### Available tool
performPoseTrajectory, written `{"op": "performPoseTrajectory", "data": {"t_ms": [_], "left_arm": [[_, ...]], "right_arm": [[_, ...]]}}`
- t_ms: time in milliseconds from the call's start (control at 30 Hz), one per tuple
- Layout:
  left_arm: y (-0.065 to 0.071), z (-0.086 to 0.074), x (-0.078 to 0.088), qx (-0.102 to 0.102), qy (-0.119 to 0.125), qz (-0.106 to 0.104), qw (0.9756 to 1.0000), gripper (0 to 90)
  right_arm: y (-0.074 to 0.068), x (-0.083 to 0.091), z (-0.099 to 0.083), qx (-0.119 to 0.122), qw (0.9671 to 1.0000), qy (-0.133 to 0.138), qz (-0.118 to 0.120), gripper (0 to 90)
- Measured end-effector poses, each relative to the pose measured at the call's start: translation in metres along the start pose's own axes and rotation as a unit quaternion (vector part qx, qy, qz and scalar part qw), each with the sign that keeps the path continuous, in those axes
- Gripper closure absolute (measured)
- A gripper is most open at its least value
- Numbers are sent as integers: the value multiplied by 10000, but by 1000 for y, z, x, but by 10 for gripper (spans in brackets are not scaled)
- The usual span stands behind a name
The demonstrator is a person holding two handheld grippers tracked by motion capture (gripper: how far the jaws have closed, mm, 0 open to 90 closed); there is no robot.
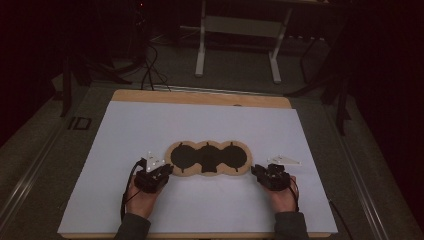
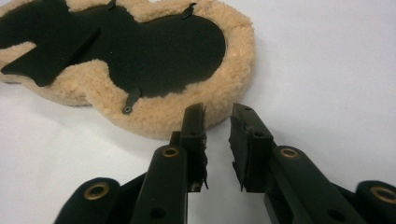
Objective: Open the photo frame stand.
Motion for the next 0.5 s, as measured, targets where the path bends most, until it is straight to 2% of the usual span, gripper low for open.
{"op": "performPoseTrajectory", "data": {"t_ms": [67, 167, 200, 267, 400, 500], "left_arm": [[3, 0, 1, -51, 4, -36, 10000, 802], [14, -3, 4, -222, 0, -227, 9995, 767], [19, -3, 6, -289, 39, -308, 9991, 765], [27, -4, 7, -309, 29, -471, 9984, 751], [42, -5, 8, -467, -51, -667, 9967, 751], [54, -2, 10, -609, -77, -819, 9947, 751]], "right_arm": [[0, 0, -1, -8, 10000, -8, 1, 741], [2, 3, -5, -74, 10000, 24, 23, 724], [3, 7, -7, -166, 9998, 64, 31, 721], [4, 9, -8, -204, 9998, 87, 18, 717], [2, 9, -7, -173, 9998, 113, 44, 714], [-1, 6, -6, -29, 10000, 29, 29, 708]]}}
Point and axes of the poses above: each handheld gripper's, and its own axes: x roughly backward along the jaws, z roughly out of its top, y roughly to its right, the point moved 10 cm from there along -x, roughly forward along the jaws, and after that the axes turned 13 degrees about z, right-handed, at the moved point
